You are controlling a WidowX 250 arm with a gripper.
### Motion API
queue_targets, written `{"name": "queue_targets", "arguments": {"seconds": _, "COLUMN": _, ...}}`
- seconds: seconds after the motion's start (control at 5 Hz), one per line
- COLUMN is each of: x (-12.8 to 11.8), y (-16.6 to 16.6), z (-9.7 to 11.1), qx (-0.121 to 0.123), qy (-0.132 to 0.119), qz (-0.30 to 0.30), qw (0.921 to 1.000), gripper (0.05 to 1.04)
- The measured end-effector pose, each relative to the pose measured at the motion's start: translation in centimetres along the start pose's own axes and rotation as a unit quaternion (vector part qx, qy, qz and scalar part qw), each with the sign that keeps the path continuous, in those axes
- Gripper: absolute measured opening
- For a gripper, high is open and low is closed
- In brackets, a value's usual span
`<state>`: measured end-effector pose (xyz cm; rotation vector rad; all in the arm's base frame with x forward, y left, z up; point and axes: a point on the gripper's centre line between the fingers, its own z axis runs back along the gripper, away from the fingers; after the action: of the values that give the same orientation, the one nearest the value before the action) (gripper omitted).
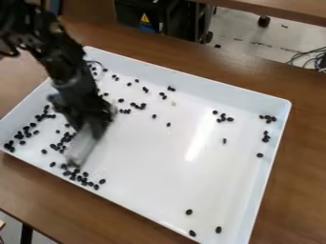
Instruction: Sweep into pile
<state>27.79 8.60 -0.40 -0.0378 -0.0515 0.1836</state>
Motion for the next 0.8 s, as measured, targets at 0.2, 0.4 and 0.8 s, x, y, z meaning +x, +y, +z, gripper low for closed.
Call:
{"name": "queue_targets", "arguments": {"seconds": 0.2, "x": 1.0, "y": 1.8, "z": 0.7, "qx": 0.011, "qy": 0.008, "qz": -0.041, "qw": 0.9991, "gripper": 0.351}}
{"name": "queue_targets", "arguments": {"seconds": 0.4, "x": 0.8, "y": 2.0, "z": 1.7, "qx": 0.018, "qy": 0.028, "qz": -0.064, "qw": 0.9974, "gripper": 0.351}}
{"name": "queue_targets", "arguments": {"seconds": 0.8, "x": 2.1, "y": -6.6, "z": 6.0, "qx": -0.019, "qy": -0.035, "qz": -0.095, "qw": 0.9946, "gripper": 0.351}}
